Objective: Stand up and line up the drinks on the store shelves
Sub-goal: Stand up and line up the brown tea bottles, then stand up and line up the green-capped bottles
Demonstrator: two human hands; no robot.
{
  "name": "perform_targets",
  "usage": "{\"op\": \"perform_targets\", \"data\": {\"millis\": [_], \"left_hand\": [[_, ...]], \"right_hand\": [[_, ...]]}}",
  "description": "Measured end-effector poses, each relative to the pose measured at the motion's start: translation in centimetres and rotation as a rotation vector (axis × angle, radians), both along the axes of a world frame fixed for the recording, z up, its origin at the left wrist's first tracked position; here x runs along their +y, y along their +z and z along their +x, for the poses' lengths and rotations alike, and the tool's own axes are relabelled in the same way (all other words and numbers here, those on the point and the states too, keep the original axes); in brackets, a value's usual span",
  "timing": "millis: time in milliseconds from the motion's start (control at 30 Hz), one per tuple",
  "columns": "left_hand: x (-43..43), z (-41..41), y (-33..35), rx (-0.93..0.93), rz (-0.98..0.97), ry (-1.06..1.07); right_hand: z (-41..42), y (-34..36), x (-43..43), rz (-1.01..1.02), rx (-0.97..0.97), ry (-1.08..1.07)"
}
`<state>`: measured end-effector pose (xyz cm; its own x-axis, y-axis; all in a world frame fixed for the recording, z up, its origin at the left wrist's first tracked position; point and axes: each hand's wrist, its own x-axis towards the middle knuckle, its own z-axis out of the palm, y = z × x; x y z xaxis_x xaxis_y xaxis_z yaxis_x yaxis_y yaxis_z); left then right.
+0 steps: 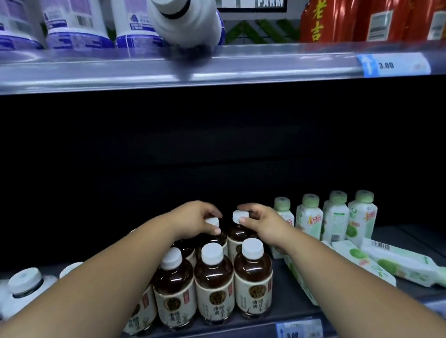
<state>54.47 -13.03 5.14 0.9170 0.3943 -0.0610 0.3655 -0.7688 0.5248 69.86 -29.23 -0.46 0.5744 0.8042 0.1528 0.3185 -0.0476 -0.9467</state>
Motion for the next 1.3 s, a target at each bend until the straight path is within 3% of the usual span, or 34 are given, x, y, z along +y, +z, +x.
{"op": "perform_targets", "data": {"millis": [333, 800, 1033, 1300], "left_hand": [[-0.3, -0.5, 0.6, -0.007, -0.119, -0.059], [-1.7, -1.6, 0.9, 0.044, 0.069, -0.048], [-5.1, -2.1, 2.3, -0.196, 0.038, -0.009], [-13.8, 0.1, 3.5, -0.405, 0.111, -0.119]], "right_hand": [[0.0, 0.6, -1.1, -0.061, -0.080, 0.037], [-0.9, 0.6, -3.1, -0.089, -0.044, 0.097], [-1.3, 1.5, -6.2, -0.058, -0.080, 0.040], [-0.3, 2.1, -13.9, 0.041, -0.025, -0.101]]}}
